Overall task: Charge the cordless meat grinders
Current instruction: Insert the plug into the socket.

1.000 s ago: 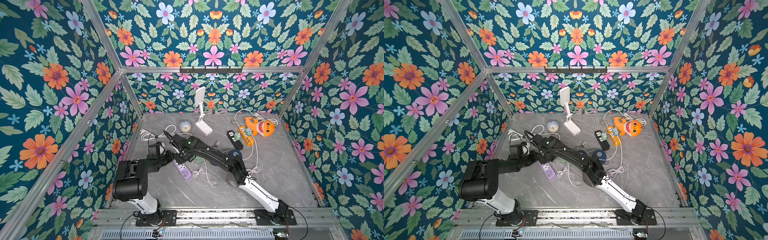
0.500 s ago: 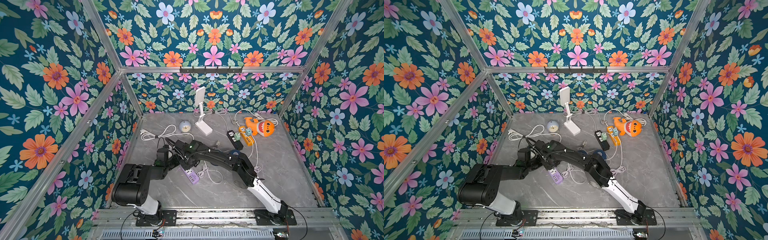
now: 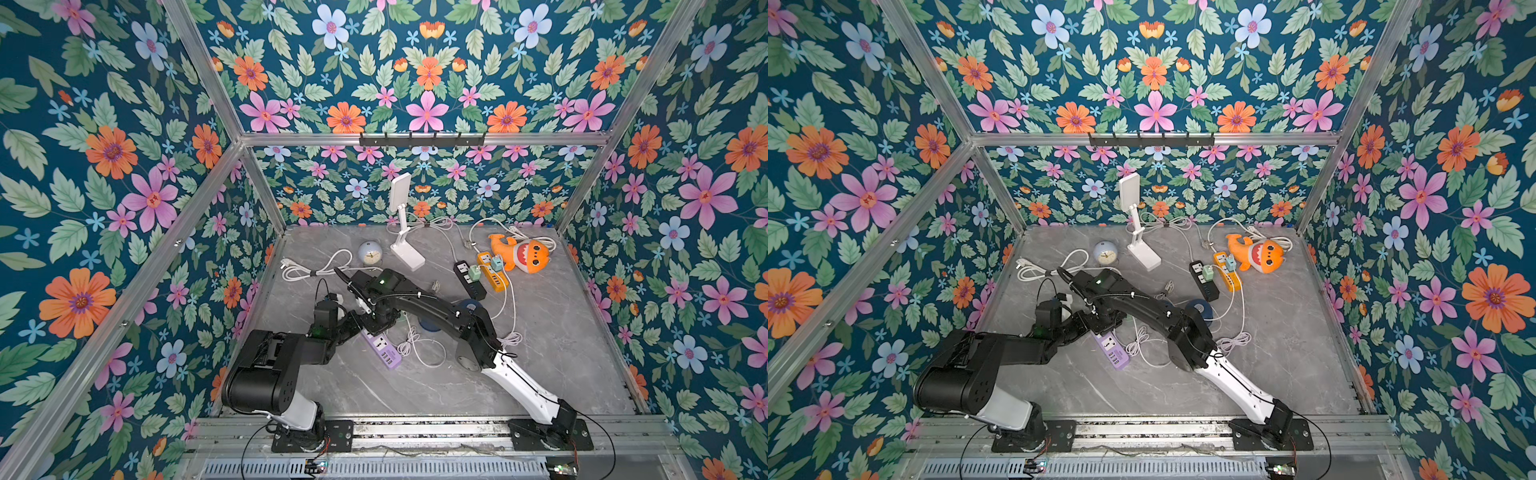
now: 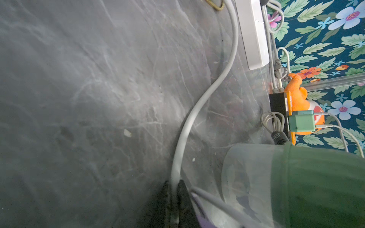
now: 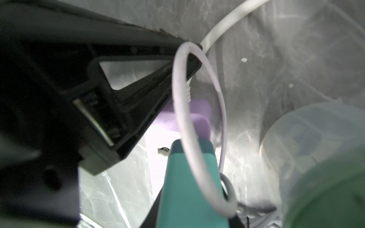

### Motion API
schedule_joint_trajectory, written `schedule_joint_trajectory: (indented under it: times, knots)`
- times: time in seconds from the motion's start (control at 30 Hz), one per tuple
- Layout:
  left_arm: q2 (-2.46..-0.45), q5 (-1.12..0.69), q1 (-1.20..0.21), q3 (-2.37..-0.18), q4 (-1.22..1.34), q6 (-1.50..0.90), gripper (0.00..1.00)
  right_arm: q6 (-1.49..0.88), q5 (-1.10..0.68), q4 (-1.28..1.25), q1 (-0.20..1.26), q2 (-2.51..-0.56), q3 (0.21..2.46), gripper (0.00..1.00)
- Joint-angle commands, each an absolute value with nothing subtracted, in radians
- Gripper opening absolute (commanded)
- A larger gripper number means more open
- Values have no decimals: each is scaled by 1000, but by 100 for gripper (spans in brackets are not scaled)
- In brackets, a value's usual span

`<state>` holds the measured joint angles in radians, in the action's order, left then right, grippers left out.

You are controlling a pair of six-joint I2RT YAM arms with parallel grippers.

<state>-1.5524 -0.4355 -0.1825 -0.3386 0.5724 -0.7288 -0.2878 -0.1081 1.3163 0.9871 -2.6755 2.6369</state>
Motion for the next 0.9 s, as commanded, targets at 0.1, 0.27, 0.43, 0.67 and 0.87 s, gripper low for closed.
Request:
schedule_joint_trajectory:
  times: [0.1, 0.27, 0.43, 0.67, 0.87]
  knots:
    - [-1598, -524, -196, -313, 429, -731, 8, -287, -26, 1370, 978, -2786, 2674, 0]
    - [-1620, -510, -241, -320, 448, -747, 7, -294, -10, 1360, 979, -2790, 2669, 0]
    - [-1648, -497, -280, -312, 499, -784, 5, -293, 5, 1351, 978, -2818, 2718, 0]
    - [-1667, -488, -304, -300, 542, -816, 4, -287, 40, 1345, 1015, -2824, 2621, 0]
    - [-1672, -481, -349, -298, 568, -844, 3, -294, 25, 1198, 1016, -2647, 2300, 0]
